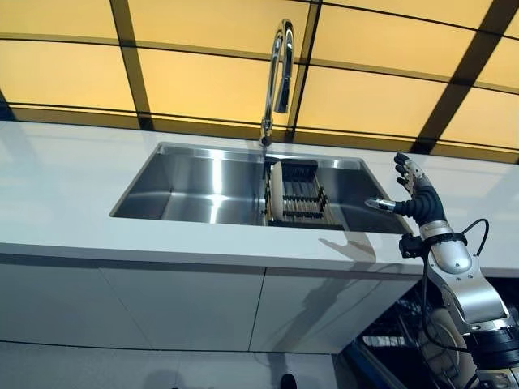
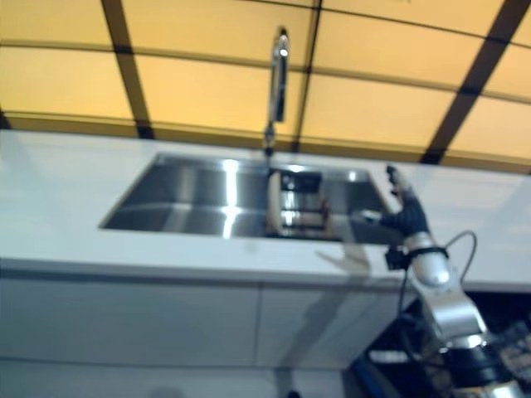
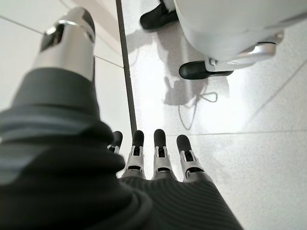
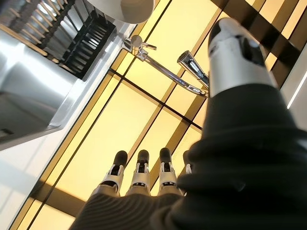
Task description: Take plates into dishwasher
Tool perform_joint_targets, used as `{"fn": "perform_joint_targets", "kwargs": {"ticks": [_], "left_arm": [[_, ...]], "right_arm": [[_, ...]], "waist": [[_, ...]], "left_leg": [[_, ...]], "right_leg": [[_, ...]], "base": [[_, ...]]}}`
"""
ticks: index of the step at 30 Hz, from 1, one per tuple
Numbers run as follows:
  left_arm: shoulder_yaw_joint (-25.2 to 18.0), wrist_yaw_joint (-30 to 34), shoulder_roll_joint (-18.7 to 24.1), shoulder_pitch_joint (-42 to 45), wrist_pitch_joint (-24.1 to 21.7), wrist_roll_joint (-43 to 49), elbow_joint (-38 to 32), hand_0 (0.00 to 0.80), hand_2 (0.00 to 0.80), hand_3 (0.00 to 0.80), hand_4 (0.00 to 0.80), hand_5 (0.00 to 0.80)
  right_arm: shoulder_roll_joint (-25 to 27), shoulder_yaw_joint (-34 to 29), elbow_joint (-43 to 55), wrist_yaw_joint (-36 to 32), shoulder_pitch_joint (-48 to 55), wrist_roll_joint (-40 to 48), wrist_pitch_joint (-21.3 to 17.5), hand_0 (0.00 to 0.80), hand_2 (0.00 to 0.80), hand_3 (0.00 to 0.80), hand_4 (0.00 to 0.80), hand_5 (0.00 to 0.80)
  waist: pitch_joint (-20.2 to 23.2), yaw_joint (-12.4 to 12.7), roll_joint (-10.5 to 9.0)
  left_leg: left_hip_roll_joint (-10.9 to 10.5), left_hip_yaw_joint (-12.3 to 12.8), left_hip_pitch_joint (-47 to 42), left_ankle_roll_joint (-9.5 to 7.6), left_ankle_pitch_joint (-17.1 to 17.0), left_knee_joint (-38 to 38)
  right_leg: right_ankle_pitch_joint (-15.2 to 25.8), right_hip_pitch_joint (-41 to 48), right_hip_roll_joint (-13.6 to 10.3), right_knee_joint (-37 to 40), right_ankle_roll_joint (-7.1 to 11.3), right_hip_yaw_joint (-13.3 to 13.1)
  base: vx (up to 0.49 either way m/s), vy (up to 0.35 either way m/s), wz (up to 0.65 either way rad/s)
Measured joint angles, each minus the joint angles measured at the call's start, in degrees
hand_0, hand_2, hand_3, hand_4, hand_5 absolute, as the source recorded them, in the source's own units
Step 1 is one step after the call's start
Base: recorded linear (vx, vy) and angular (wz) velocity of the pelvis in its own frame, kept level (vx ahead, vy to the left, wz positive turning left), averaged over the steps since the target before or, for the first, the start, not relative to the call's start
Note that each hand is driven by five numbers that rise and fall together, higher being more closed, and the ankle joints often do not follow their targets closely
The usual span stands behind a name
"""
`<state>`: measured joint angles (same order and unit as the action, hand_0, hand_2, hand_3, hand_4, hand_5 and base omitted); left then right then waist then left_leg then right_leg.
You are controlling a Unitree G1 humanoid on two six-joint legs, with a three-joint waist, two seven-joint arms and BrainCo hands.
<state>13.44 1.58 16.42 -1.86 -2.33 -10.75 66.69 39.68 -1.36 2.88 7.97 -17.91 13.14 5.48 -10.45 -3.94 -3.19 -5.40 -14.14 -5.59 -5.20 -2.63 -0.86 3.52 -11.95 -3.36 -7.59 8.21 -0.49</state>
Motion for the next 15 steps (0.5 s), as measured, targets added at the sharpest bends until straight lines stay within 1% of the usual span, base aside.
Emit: {"fn": "perform_joint_targets", "kwargs": {"ticks": [1, 2, 3, 4, 5, 6, 7, 8, 10, 11, 12, 13, 15], "left_arm": [[0.0, 0.0, 0.0, 0.1, 0.0, 0.0, 0.0, 0.000, 0.000, 0.000, 0.000, 0.000], [0.0, -0.1, 0.2, 0.5, -0.1, 0.0, 0.0, 0.000, 0.000, 0.000, 0.000, 0.000], [0.0, -0.1, 0.4, 0.7, -0.1, 0.0, 0.0, 0.000, 0.000, 0.000, 0.000, 0.000], [-0.2, -0.1, 1.1, 1.4, -0.1, 0.0, 0.2, 0.000, 0.000, 0.000, 0.000, 0.000], [-0.2, -0.1, 1.5, 1.8, -0.1, 0.0, 0.4, 0.000, 0.000, 0.000, 0.000, 0.000], [-0.3, -0.1, 1.3, 1.9, -0.1, 0.0, 0.4, 0.000, 0.000, 0.000, 0.000, 0.000], [-0.3, -0.1, 1.0, 2.2, 0.0, 0.0, 0.3, 0.000, 0.000, 0.000, 0.000, 0.000], [-0.6, -0.1, 0.8, 2.4, 0.0, 0.0, -0.1, 0.000, 0.000, 0.000, 0.000, 0.000], [-1.4, -0.1, 0.4, 2.4, 0.0, 0.0, -0.3, 0.000, 0.000, 0.000, 0.000, 0.000], [-1.7, -0.1, 0.3, 2.4, 0.0, -0.1, -0.4, 0.000, 0.000, 0.000, 0.000, 0.000], [-2.2, -0.1, -0.1, 2.5, 0.1, -0.1, -0.5, 0.000, 0.000, 0.000, 0.000, 0.000], [-2.8, 0.0, -0.5, 2.7, 0.1, -0.1, -0.8, 0.000, 0.000, 0.000, 0.000, 0.000], [-3.5, 0.0, -0.6, 3.0, 0.0, -0.1, -1.5, 0.000, 0.000, 0.000, 0.000, 0.000]], "right_arm": [[0.0, -0.2, 0.0, 0.0, 0.0, 0.0, 0.0, 0.000, 0.000, 0.000, 0.000, 0.000], [0.0, -0.4, 0.0, 0.0, 0.0, 0.0, 0.0, 0.000, 0.000, 0.000, 0.000, 0.000], [0.0, -0.4, 0.0, 0.0, 0.0, 0.0, 0.0, 0.000, 0.000, 0.000, 0.000, 0.000], [-0.4, -0.3, -0.4, -0.1, 0.0, 0.0, 0.0, 0.000, 0.000, 0.000, 0.000, 0.000], [-0.7, -0.3, -1.0, 0.0, -0.1, 0.0, 0.0, 0.000, 0.000, 0.000, 0.000, 0.000], [-0.7, -0.3, -1.2, 0.0, -0.1, 0.0, 0.0, 0.000, 0.000, 0.000, 0.000, 0.000], [-0.8, -0.1, -1.9, 0.0, -0.1, 0.0, 0.2, 0.000, 0.000, 0.000, 0.000, 0.000], [-0.7, -0.1, -2.0, 0.0, -0.2, 0.0, 0.8, 0.000, 0.000, 0.000, 0.000, 0.000], [-0.7, 0.0, -2.0, 0.0, -0.9, 0.0, 1.3, 0.000, 0.000, 0.000, 0.000, 0.000], [-0.8, 0.1, -2.2, 0.0, -1.6, 0.0, 1.4, 0.000, 0.000, 0.000, 0.000, 0.000], [-0.8, 0.2, -2.7, 0.1, -2.4, 0.0, 1.7, 0.000, 0.000, 0.000, 0.000, 0.000], [-0.8, 0.3, -3.2, 0.1, -3.2, 0.0, 2.1, 0.000, 0.000, 0.000, 0.000, 0.000], [-0.8, 1.0, -3.5, 0.2, -4.5, 0.0, 2.5, 0.000, 0.000, 0.000, 0.000, 0.000]], "waist": [[0.0, 0.0, -0.07], [0.5, 0.2, -0.61], [0.8, 0.3, -1.08], [1.7, 0.4, -2.47], [2.0, 0.8, -3.03], [1.9, 1.2, -2.55], [2.2, 1.6, -1.53], [2.4, 1.7, -1.05], [2.6, 1.8, -0.64], [2.5, 1.9, -0.35], [2.4, 1.7, -0.32], [2.3, 1.8, -0.12], [2.4, 1.9, 0.11]], "left_leg": [[0.0, -0.7, -0.4, 0.31, 0.2, -0.1], [0.0, -1.8, -1.1, 1.02, 0.6, -0.6], [-0.2, -1.9, -1.0, 1.53, 1.0, -0.6], [-0.6, -2.0, -1.3, 2.60, 1.8, -0.7], [-0.3, -1.2, -1.7, 3.86, 2.6, -0.3], [0.7, -0.4, -1.6, 4.55, 3.0, 0.0], [2.5, 0.9, -1.8, 5.62, 3.6, -0.1], [3.8, 2.1, -1.8, 6.47, 4.1, -0.1], [5.1, 3.2, -1.9, 7.07, 4.5, -0.6], [6.1, 3.3, -1.7, 7.49, 4.4, -0.6], [6.4, 3.6, -2.0, 8.12, 4.6, -0.7], [6.8, 4.5, -2.5, 8.31, 4.7, -0.9], [7.5, 4.6, -2.8, 8.78, 4.7, -1.2]], "right_leg": [[0.0, 0.9, -0.1, 0.5, 0.00, -0.2], [0.0, 3.1, -0.6, 2.1, 0.00, -0.2], [0.0, 4.2, -1.1, 2.9, 0.00, -0.3], [-0.1, 7.0, -2.4, 4.2, -0.07, -0.5], [3.5, 9.0, -2.3, 6.2, -3.33, -0.1], [3.5, 9.7, -1.5, 6.7, -5.03, 0.6], [3.5, 10.8, -0.1, 8.0, -5.62, 1.7], [4.0, 11.7, 1.0, 9.6, -7.00, 2.6], [4.2, 12.0, 2.4, 10.8, -7.49, 3.0], [4.3, 12.3, 2.9, 11.3, -7.85, 3.3], [4.6, 13.3, 3.3, 12.5, -8.40, 3.7], [4.4, 13.7, 3.7, 12.4, -8.77, 4.1], [4.1, 13.9, 4.1, 12.4, -9.13, 4.3]], "base": [[0.062, -0.192, 0.60], [0.049, -0.181, 0.45], [0.055, -0.210, 0.50], [0.053, -0.194, 0.39], [0.060, -0.201, 0.37], [0.035, -0.235, 0.30], [0.022, -0.209, 0.25], [0.005, -0.152, 0.23], [0.039, -0.211, 0.07], [0.039, -0.264, 0.07], [0.009, -0.193, 0.13], [0.003, -0.180, 0.13], [0.002, -0.165, 0.05]]}}
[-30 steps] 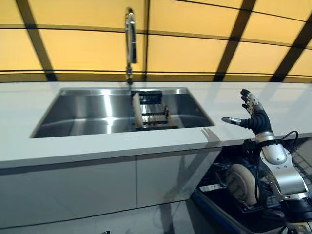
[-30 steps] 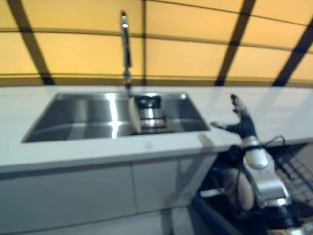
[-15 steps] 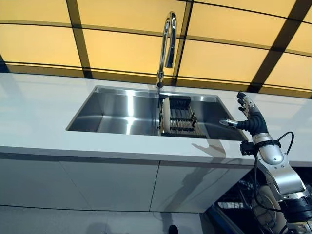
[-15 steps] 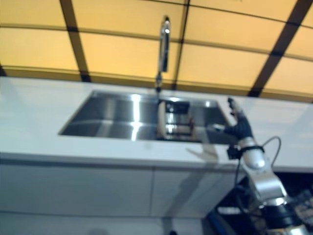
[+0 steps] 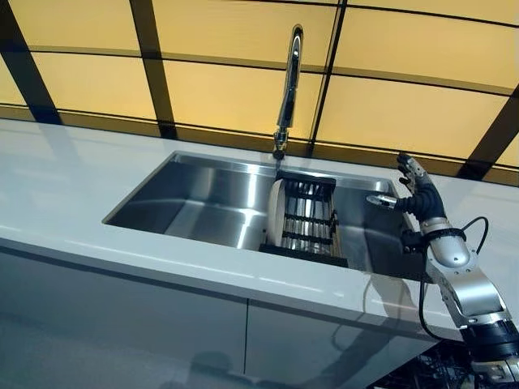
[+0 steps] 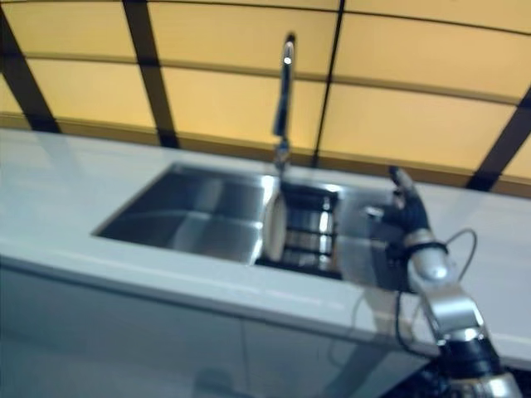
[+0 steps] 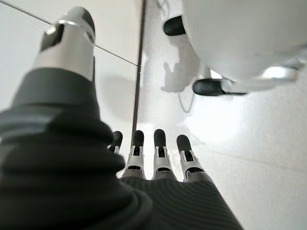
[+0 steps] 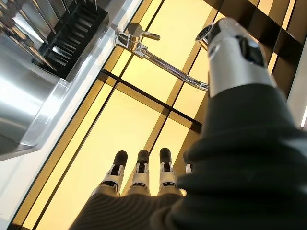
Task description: Take plates into dishwasher
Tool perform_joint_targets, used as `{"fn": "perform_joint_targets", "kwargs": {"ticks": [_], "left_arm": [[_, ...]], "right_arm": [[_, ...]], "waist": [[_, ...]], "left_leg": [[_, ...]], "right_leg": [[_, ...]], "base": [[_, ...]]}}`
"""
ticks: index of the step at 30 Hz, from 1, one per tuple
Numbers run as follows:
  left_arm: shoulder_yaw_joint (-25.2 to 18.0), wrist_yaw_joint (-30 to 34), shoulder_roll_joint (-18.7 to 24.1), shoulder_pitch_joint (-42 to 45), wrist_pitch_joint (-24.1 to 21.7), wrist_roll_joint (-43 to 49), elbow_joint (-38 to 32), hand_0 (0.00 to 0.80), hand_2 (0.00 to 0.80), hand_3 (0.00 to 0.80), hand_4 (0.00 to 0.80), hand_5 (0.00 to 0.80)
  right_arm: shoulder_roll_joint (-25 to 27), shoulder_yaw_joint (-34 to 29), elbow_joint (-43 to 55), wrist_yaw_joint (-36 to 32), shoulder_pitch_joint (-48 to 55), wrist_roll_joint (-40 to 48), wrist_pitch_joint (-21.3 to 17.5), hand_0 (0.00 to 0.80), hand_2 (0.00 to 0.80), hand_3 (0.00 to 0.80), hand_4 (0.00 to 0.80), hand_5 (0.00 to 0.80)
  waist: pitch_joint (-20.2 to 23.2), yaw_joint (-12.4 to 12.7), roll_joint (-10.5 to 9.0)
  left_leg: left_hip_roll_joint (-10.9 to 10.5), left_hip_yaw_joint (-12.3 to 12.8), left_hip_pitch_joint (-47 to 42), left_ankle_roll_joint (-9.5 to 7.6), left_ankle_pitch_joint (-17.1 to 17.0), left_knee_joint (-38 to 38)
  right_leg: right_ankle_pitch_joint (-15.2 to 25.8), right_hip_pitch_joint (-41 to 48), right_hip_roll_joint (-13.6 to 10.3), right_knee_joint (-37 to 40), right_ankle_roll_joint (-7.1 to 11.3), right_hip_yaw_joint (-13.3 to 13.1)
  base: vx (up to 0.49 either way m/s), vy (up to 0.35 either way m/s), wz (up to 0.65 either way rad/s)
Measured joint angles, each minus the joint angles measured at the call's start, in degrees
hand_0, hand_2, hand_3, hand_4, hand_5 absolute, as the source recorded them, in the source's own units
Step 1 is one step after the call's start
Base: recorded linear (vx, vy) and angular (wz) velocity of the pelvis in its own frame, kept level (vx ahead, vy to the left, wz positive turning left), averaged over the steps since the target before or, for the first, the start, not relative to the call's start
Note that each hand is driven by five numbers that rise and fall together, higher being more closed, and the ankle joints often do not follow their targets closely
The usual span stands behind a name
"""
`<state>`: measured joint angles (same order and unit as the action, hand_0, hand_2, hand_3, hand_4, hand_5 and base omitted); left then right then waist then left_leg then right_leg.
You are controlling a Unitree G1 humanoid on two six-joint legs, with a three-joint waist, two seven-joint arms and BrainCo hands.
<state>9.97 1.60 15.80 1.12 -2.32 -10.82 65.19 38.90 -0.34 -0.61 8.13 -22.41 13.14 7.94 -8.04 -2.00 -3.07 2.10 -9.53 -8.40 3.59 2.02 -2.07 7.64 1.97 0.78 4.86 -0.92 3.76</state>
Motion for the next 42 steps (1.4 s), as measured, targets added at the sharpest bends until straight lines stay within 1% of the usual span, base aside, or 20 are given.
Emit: {"fn": "perform_joint_targets", "kwargs": {"ticks": [3, 4, 5, 6, 8, 11, 15, 20, 24, 28, 30, 32, 33, 37, 42], "left_arm": [[0.0, 0.0, -0.2, 0.7, -0.4, 0.0, -1.1, 0.000, 0.000, 0.000, 0.000, 0.000], [0.0, 0.0, -0.4, 0.8, -0.5, 0.0, -1.1, 0.000, 0.000, 0.000, 0.000, 0.000], [0.0, 0.0, -0.6, 0.9, -0.7, 0.0, -1.1, 0.000, 0.000, 0.000, 0.000, 0.000], [0.0, 0.0, -0.7, 0.8, -0.8, 0.0, -1.2, 0.000, 0.000, 0.000, 0.000, 0.000], [0.0, 0.1, -1.1, 0.7, -0.8, 0.0, -1.5, 0.000, 0.000, 0.000, 0.000, 0.000], [0.0, 0.1, -1.5, 0.7, -0.8, 0.0, -2.5, 0.000, 0.000, 0.000, 0.000, 0.000], [0.1, 0.0, -1.3, 0.8, -0.8, 0.0, -2.5, 0.000, 0.000, 0.000, 0.000, 0.000], [0.1, -0.2, -1.4, 0.5, -0.8, 0.0, -2.5, 0.000, 0.000, 0.000, 0.000, 0.000], [1.4, -0.6, -1.6, -0.3, -0.7, 0.0, -2.7, 0.000, 0.000, 0.000, 0.000, 0.000], [4.9, -1.1, -2.6, -0.6, -0.6, -0.1, -3.5, 0.000, 0.000, 0.000, 0.000, 0.000], [5.1, -1.2, -3.3, -1.0, -0.5, -0.1, -3.5, 0.000, 0.000, 0.000, 0.000, 0.000], [5.2, -1.3, -3.6, -1.3, -0.3, -0.2, -3.5, 0.000, 0.000, 0.000, 0.000, 0.000], [5.8, -1.5, -3.5, -1.3, -0.1, -0.2, -3.5, 0.000, 0.000, 0.000, 0.000, 0.000], [6.7, -2.1, -3.5, -1.6, 0.5, -1.9, -3.5, 0.000, 0.000, 0.000, 0.000, 0.000], [7.0, -3.0, -3.6, -1.7, 0.8, -2.4, -3.1, 0.000, 0.000, 0.000, 0.000, 0.000]], "right_arm": [[0.1, 1.1, 0.0, 0.0, -1.5, 0.0, 0.4, 0.000, 0.000, 0.000, 0.000, 0.000], [0.1, 1.1, 0.0, 0.0, -1.6, 0.0, 0.6, 0.000, 0.000, 0.000, 0.000, 0.000], [0.1, 1.1, 0.0, -0.1, -1.7, 0.0, 1.2, 0.000, 0.000, 0.000, 0.000, 0.000], [0.2, 1.1, 0.0, -0.1, -1.7, -0.1, 1.7, 0.000, 0.000, 0.000, 0.000, 0.000], [0.5, 1.1, 0.0, -0.2, -1.7, -0.2, 2.5, 0.000, 0.000, 0.000, 0.000, 0.000], [1.1, 1.1, 0.0, -1.5, -1.7, -0.9, 3.0, 0.000, 0.000, 0.000, 0.000, 0.000], [1.1, 1.1, 0.2, -2.6, -1.7, -1.2, 3.6, 0.000, 0.000, 0.000, 0.000, 0.000], [0.7, 1.9, 0.2, -2.0, -1.8, 2.2, 5.0, 0.000, 0.000, 0.000, 0.000, 0.000], [-2.9, 5.4, 0.0, 0.7, -2.3, 2.8, 6.2, 0.000, 0.000, 0.000, 0.000, 0.000], [-10.0, 8.1, -2.9, 5.4, -2.7, 7.7, 7.9, 0.000, 0.000, 0.000, 0.000, 0.000], [-12.1, 9.6, -4.4, 6.6, -2.7, 8.7, 8.6, 0.000, 0.000, 0.000, 0.000, 0.000], [-12.9, 10.5, -5.2, 7.6, -2.7, 10.2, 9.0, 0.000, 0.000, 0.000, 0.000, 0.000], [-14.6, 10.5, -6.3, 8.9, -3.6, 11.4, 9.1, 0.000, 0.000, 0.000, 0.000, 0.000], [-17.6, 11.0, -8.6, 13.0, -6.1, 14.1, 9.2, 0.000, 0.000, 0.000, 0.000, 0.000], [-18.9, 13.8, -9.0, 17.8, -8.6, 14.2, 9.4, 0.000, 0.000, 0.000, 0.000, 0.000]], "waist": [[0.0, 0.2, 0.35], [0.0, 0.3, 0.51], [0.0, 1.1, 0.72], [-0.1, 1.4, 0.84], [-0.1, 1.2, 0.97], [-0.1, 1.3, 1.46], [0.0, 1.3, 1.57], [0.3, 1.3, 2.19], [0.7, 1.2, 2.77], [0.8, 1.3, 2.99], [0.9, 1.3, 3.05], [0.9, 1.4, 3.05], [0.9, 1.4, 3.08], [0.9, 1.3, 3.12], [1.0, 1.6, 3.10]], "left_leg": [[0.1, 0.1, 0.1, 0.13, 0.0, 0.0], [0.1, 0.1, 0.1, -0.12, 0.2, 0.0], [0.1, 0.3, 0.2, -0.04, 0.3, -0.1], [0.1, 0.8, 0.4, -0.05, 0.3, 0.0], [0.1, 3.0, 1.4, -0.07, 0.3, 0.8], [0.1, 4.7, 1.9, -0.22, 0.2, 0.9], [-0.1, 4.6, 1.7, -0.39, 0.0, 0.3], [-0.3, 4.7, 1.1, -0.53, -0.6, -0.6], [-0.5, 4.8, 1.0, -0.63, -0.7, -0.8], [-0.5, 5.5, 0.6, -0.67, -0.7, -0.9], [-0.6, 5.7, 0.4, -0.74, -0.8, -1.1], [-0.6, 5.9, 0.1, -0.79, -0.8, -1.4], [-0.6, 6.1, 0.0, -0.80, -0.8, -1.4], [-0.8, 6.4, -0.2, -0.92, -0.9, -1.5], [-1.1, 6.6, -0.3, -0.99, -1.0, -1.5]], "right_leg": [[-0.1, 0.0, 0.1, 0.0, -0.10, 0.1], [-0.1, 0.0, 0.1, 0.0, -0.13, 0.1], [-0.3, -0.1, 0.0, 0.0, -0.39, 0.1], [-0.3, -0.1, -0.2, 0.0, -0.40, 0.2], [-0.3, -0.2, -0.7, 0.0, -0.47, 1.2], [-0.4, -0.4, -1.3, 0.0, -0.43, 1.9], [-0.4, -0.4, -1.6, 0.0, 0.23, 2.0], [-0.7, -0.3, -1.8, 0.0, 0.55, 2.0], [-0.7, -0.3, -1.9, 0.0, 0.65, 1.8], [-0.6, -0.3, -1.9, 0.0, 0.78, 1.3], [-0.5, -0.3, -2.0, 0.0, 0.86, 1.1], [-0.5, -0.1, -2.0, 0.0, 0.88, 1.0], [-0.5, -0.1, -2.0, 0.0, 0.95, 0.7], [-0.4, -0.1, -2.0, 0.0, 1.07, 0.4], [-0.3, -0.1, -2.1, 0.0, 1.15, 0.1]], "base": [[0.032, -0.096, 0.01], [0.047, -0.077, 0.01], [0.006, -0.054, 0.01], [0.002, -0.051, 0.05], [-0.002, -0.024, 0.21], [0.027, 0.004, 0.18], [0.026, 0.008, 0.03], [-0.005, 0.029, 0.00], [-0.004, 0.072, -0.01], [0.001, 0.087, -0.07], [0.011, 0.080, -0.05], [0.009, 0.077, -0.06], [0.006, 0.078, -0.07], [0.003, 0.067, -0.05], [-0.010, 0.056, -0.03]]}}
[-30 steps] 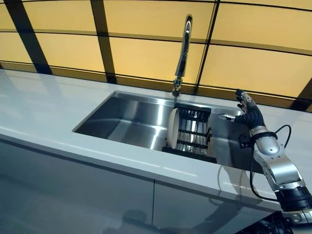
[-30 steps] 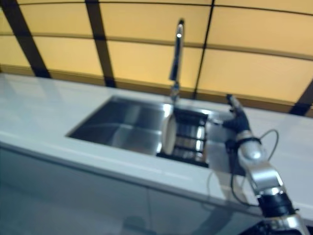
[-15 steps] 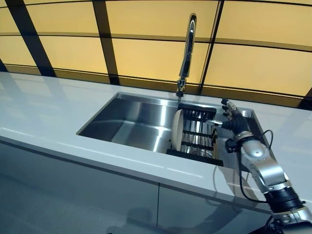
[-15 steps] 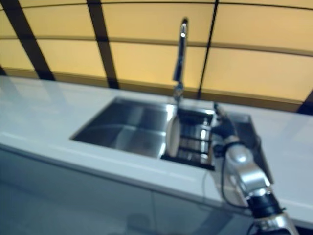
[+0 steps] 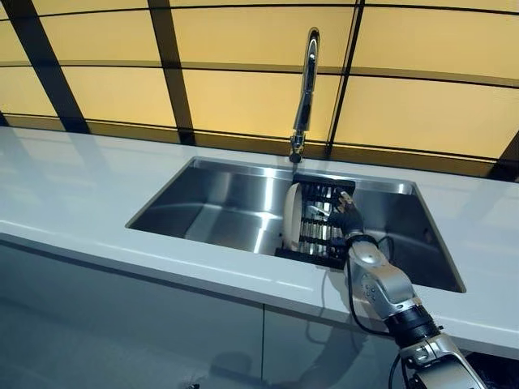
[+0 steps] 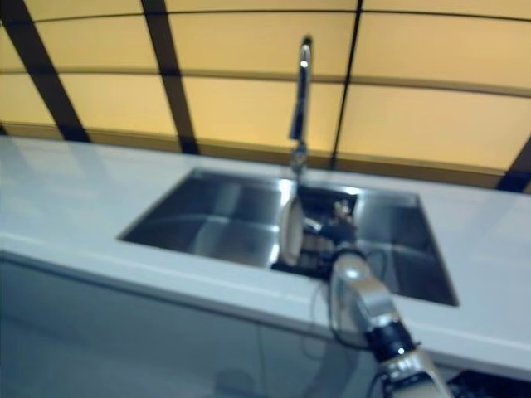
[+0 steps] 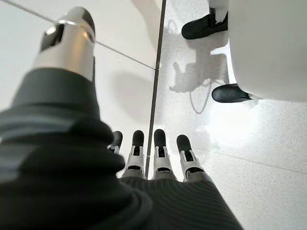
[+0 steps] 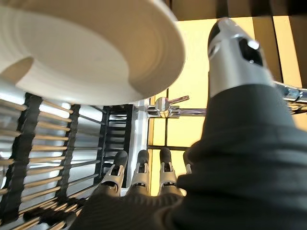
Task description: Take plates into dishwasher
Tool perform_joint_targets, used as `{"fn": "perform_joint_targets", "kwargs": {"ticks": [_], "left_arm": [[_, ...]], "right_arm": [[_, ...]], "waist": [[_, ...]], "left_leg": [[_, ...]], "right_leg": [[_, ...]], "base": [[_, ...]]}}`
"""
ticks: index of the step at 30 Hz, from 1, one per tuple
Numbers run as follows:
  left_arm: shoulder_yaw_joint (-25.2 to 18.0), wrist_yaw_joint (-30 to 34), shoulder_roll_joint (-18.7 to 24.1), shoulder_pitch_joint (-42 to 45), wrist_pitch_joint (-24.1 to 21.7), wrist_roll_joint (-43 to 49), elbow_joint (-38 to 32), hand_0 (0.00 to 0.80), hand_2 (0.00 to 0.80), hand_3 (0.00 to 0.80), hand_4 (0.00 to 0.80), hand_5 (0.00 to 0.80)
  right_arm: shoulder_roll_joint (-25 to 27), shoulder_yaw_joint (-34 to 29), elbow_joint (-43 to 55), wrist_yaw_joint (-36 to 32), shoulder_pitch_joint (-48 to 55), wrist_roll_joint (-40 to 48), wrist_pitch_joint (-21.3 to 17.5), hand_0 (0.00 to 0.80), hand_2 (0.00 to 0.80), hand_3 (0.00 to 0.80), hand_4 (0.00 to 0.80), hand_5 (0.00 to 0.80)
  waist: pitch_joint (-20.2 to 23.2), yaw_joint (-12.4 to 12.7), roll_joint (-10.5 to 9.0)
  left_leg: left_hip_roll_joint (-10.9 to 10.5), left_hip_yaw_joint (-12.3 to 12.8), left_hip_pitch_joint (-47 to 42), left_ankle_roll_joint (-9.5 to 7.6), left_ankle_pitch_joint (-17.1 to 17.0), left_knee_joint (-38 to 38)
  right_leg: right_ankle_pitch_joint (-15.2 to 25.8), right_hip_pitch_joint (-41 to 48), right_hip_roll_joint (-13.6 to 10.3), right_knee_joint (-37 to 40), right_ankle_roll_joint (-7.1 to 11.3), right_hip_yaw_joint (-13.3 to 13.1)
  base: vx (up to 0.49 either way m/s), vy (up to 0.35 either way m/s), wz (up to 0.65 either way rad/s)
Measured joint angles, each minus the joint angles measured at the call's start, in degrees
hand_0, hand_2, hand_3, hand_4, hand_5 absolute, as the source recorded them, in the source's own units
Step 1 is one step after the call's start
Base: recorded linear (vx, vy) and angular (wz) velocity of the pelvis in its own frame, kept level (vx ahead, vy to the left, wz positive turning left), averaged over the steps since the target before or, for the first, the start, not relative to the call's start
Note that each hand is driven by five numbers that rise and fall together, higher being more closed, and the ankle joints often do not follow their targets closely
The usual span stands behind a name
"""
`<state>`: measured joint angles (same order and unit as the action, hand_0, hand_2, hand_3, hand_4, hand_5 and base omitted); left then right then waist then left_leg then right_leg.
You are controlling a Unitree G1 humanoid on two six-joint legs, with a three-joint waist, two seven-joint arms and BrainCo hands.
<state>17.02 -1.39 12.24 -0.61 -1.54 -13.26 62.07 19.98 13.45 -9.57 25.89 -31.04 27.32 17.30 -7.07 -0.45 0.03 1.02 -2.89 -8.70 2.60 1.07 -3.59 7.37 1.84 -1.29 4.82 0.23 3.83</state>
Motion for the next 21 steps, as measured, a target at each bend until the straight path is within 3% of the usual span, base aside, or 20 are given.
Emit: {"fn": "perform_joint_targets", "kwargs": {"ticks": [10, 21], "left_arm": [[0.3, -0.3, -0.1, -0.3, 0.1, -0.1, 0.1, 0.000, 0.000, 0.000, 0.000, 0.000], [0.2, -0.9, -0.5, -0.2, 0.1, -1.2, 0.2, 0.000, 0.000, 0.000, 0.000, 0.000]], "right_arm": [[-1.7, 1.3, 0.0, 4.7, -2.7, -0.1, 1.9, 0.000, 0.000, 0.000, 0.000, 0.000], [-4.3, 3.2, 0.0, 5.5, -3.0, -0.1, 2.2, 0.000, 0.000, 0.000, 0.000, 0.000]], "waist": [[0.1, 0.2, -0.03], [0.2, 1.4, -0.08]], "left_leg": [[-0.1, 0.8, -0.7, -0.15, -0.1, -0.4], [-0.2, 0.7, -0.8, -0.18, -0.1, -0.3]], "right_leg": [[0.2, 0.2, 0.0, 0.0, 0.14, -0.5], [0.2, 0.3, -0.1, 0.0, 0.16, -0.4]], "base": [[-0.001, 0.042, -0.04], [-0.001, 0.015, 0.00]]}}
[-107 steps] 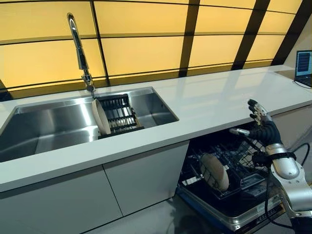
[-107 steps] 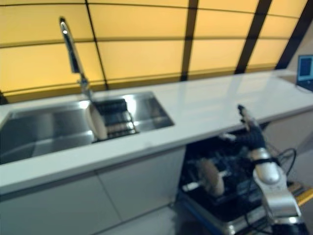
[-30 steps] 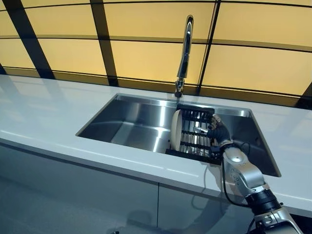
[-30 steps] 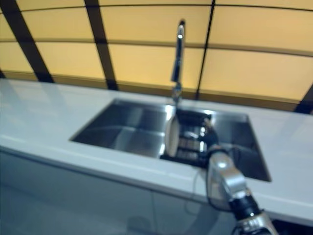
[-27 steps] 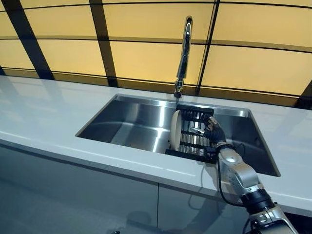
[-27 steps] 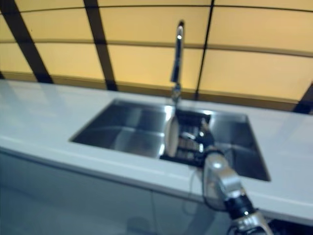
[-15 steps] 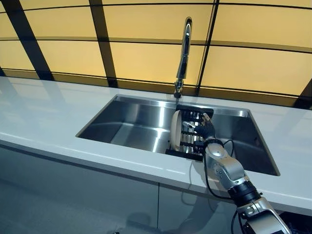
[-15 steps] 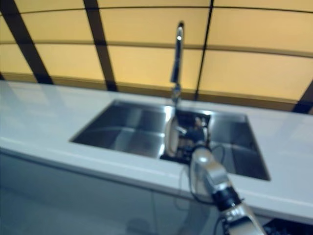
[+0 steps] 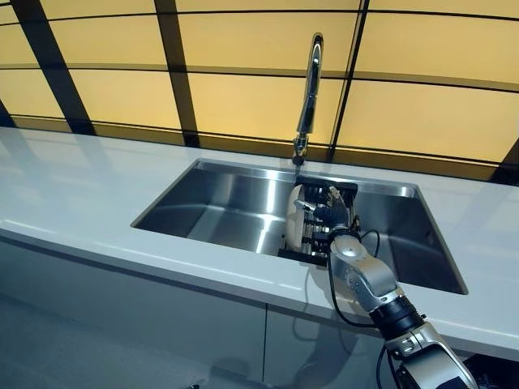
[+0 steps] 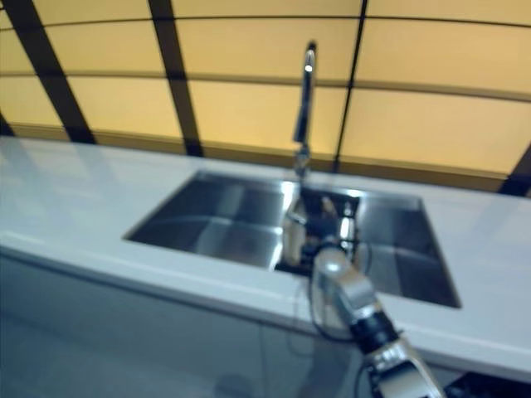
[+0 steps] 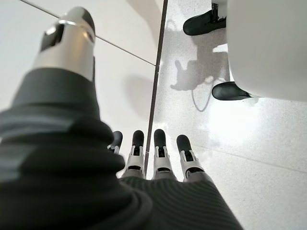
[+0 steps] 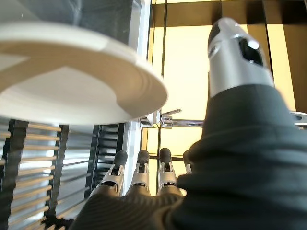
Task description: Take plates into dishwasher
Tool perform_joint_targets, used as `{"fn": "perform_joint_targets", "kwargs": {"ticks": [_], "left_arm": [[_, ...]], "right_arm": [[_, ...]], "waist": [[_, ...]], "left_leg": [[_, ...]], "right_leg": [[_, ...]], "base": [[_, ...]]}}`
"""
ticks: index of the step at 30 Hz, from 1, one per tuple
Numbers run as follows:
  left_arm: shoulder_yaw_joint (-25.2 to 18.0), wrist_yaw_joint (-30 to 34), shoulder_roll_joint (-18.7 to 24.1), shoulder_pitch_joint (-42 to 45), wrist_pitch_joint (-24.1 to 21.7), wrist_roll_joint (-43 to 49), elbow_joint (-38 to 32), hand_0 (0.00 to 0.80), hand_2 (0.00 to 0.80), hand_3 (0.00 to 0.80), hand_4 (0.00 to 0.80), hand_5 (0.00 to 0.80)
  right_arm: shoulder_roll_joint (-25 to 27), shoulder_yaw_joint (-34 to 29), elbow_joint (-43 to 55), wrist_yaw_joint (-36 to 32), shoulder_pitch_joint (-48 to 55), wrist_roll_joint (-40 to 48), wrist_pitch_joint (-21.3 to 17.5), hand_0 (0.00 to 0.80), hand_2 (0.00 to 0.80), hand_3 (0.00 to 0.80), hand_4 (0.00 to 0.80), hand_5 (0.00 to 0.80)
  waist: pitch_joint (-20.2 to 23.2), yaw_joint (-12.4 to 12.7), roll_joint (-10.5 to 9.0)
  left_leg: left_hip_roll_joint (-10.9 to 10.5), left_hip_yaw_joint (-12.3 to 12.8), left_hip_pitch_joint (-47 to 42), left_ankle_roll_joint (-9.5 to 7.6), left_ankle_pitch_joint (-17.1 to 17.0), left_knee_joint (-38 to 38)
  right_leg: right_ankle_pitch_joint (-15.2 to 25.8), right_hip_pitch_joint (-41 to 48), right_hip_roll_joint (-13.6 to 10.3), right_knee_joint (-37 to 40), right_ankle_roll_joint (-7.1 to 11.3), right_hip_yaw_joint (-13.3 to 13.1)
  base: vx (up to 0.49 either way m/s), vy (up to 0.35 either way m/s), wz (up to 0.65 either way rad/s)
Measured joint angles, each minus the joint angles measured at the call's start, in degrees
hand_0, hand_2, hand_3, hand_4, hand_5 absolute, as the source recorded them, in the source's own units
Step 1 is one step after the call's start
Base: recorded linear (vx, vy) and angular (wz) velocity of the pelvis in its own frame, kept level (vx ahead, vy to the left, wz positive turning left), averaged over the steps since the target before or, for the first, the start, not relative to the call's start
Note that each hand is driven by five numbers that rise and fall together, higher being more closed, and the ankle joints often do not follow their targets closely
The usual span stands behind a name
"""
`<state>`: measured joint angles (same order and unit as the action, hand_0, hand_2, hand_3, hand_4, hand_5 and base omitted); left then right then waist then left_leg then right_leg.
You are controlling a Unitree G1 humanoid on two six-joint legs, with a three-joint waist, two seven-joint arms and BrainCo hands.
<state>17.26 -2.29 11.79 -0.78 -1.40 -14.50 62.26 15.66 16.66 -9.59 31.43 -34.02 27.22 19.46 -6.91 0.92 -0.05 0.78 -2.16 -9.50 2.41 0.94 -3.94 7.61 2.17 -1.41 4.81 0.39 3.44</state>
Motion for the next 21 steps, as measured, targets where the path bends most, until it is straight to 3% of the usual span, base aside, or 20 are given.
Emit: {"fn": "perform_joint_targets", "kwargs": {"ticks": [21], "left_arm": [[0.0, -1.3, -0.6, -0.1, 0.0, -1.0, 0.0, 0.000, 0.000, 0.000, 0.000, 0.000]], "right_arm": [[-4.0, 2.4, -0.6, 2.8, 0.0, 0.1, 0.2, 0.000, 0.000, 0.000, 0.000, 0.000]], "waist": [[0.3, 0.1, -0.30]], "left_leg": [[-0.1, 0.0, 0.0, -0.05, 0.0, 0.1]], "right_leg": [[0.0, 0.0, -0.1, 0.0, 0.06, 0.0]], "base": [[0.000, 0.000, 0.00]]}}
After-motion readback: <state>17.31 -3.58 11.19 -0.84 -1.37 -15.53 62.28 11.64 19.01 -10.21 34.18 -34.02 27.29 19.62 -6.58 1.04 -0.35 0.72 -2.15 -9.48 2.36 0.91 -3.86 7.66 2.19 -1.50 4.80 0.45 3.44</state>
